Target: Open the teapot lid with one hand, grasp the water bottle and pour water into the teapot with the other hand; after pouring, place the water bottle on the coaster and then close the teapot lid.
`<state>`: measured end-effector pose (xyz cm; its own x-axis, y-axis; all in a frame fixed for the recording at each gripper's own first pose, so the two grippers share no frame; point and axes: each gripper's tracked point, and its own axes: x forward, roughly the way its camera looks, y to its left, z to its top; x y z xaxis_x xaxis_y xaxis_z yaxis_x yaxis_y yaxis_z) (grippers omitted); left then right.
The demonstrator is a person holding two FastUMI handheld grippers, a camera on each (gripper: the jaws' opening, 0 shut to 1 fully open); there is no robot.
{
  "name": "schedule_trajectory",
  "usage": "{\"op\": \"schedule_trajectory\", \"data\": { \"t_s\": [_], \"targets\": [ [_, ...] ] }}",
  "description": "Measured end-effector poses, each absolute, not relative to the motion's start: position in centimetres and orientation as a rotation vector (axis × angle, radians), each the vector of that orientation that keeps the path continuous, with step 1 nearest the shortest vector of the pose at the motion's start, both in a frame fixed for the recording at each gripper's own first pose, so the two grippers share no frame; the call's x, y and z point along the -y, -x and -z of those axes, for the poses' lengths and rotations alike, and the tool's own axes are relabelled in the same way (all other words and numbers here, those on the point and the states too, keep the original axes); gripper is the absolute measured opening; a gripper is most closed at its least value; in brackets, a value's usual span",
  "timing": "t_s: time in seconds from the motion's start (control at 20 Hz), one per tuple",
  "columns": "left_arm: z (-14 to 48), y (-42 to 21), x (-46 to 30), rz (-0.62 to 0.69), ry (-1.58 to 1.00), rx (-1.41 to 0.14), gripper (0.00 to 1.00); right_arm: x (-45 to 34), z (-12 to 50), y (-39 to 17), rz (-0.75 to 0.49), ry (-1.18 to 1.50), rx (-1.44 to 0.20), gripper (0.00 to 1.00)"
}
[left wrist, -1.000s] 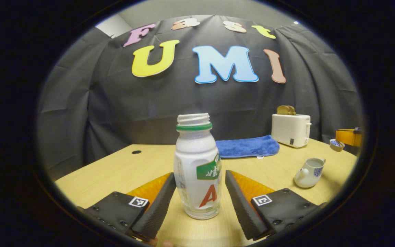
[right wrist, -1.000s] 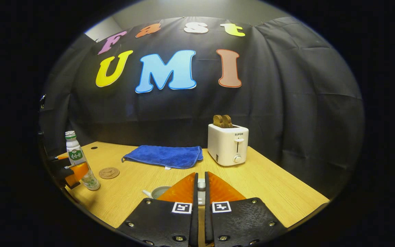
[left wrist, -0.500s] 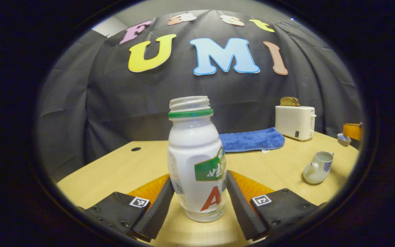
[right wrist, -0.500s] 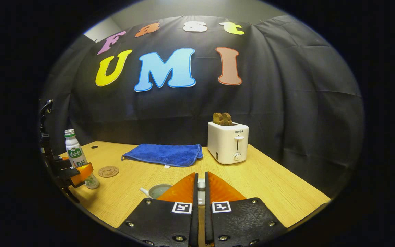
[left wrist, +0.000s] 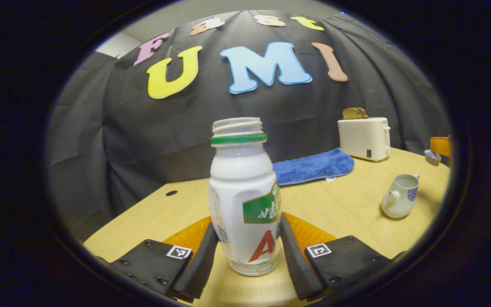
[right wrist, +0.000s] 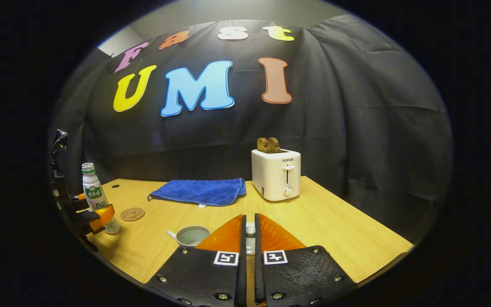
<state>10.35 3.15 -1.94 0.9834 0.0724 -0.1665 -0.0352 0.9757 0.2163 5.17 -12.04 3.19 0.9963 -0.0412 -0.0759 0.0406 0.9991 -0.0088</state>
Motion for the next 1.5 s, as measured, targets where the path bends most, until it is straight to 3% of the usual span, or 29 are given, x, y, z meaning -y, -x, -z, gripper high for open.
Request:
{"op": "schedule_trajectory", "data": {
  "t_s": [0.7,0.75,0.8,1.0,1.05,1.15,1.2,1.3,1.35,1.4,1.45,1.5],
  "targets": [
    [-2.4,-10.4,3.0,-0.053,-0.759,-0.069,0.89,15.8,-3.4,-3.2,0.066,-0.037,-0.064,0.07],
    [-2.6,-10.5,3.4,-0.052,-0.795,-0.067,0.83,16.1,-3.3,-3.1,0.067,-0.040,-0.065,0.07],
    [-2.5,-10.6,3.7,-0.051,-0.826,-0.066,0.88,16.3,-3.2,-3.0,0.067,-0.043,-0.067,0.07],
    [-2.7,-11.1,4.9,-0.054,-0.946,-0.057,0.89,17.1,-2.8,-2.7,0.065,-0.056,-0.075,0.07],
    [-2.9,-11.3,5.2,-0.054,-0.983,-0.051,0.83,17.4,-2.8,-2.6,0.065,-0.058,-0.076,0.07],
    [-3.1,-11.2,6.0,-0.051,-1.054,-0.040,0.89,17.6,-2.6,-2.5,0.061,-0.064,-0.079,0.07],
    [-3.0,-11.3,6.2,-0.048,-1.080,-0.037,0.83,17.7,-2.5,-2.5,0.060,-0.065,-0.080,0.07],
    [-3.1,-11.5,6.8,-0.035,-1.115,-0.030,0.82,17.9,-2.4,-2.5,0.058,-0.064,-0.082,0.07],
    [-3.2,-11.6,7.2,-0.033,-1.136,-0.027,0.89,17.9,-2.4,-2.5,0.056,-0.063,-0.082,0.07],
    [-3.3,-11.8,7.4,-0.032,-1.158,-0.021,0.89,17.9,-2.4,-2.4,0.056,-0.062,-0.081,0.07],
    [-3.4,-11.9,7.6,-0.029,-1.182,-0.013,0.82,18.0,-2.4,-2.4,0.055,-0.060,-0.081,0.07],
    [-3.5,-12.0,7.9,-0.026,-1.205,-0.006,0.82,18.0,-2.4,-2.4,0.055,-0.059,-0.081,0.07]
  ]
}}
